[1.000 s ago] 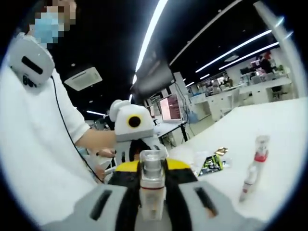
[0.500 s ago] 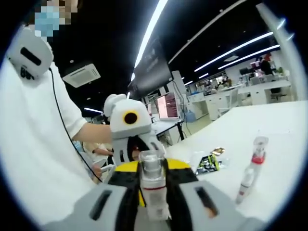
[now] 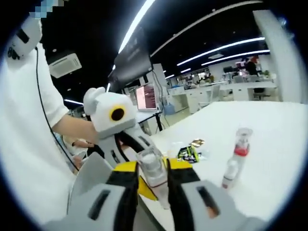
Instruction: Arrange the skincare products in the storage area until every visible bottle or jar stands upright without overlapping.
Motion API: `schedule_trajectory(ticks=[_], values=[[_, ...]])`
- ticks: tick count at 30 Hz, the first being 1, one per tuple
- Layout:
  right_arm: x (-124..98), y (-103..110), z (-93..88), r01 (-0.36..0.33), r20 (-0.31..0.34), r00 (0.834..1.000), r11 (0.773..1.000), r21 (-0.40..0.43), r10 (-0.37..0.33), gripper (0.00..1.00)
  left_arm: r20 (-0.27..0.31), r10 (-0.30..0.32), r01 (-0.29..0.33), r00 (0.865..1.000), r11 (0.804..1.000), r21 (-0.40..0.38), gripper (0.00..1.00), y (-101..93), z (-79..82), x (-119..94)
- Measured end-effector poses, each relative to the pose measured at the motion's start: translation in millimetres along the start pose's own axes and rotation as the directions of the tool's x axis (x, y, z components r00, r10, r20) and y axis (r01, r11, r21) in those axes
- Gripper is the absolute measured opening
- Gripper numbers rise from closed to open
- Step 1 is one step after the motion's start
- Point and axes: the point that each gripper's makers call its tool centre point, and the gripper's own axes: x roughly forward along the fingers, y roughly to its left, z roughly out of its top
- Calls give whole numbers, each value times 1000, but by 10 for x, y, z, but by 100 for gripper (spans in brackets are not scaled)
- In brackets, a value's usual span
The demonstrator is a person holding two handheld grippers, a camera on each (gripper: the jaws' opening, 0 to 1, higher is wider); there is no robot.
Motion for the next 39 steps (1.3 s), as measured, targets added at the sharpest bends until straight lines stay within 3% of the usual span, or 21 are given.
schedule_trajectory(ticks=[11,19,39], values=[[139,-244,-335,36,-91,995,999,25,-34,22,-26,-10,10,1000,1000,-30,18,160,-298,239],[258,-327,-547,51,-152,987,999,0,-51,22,-43,0,-3,999,999,-52,18,243,-532,365],[350,-452,-717,79,-189,979,997,0,-77,23,-78,7,-8,997,1000,-6,18,376,-715,465]])
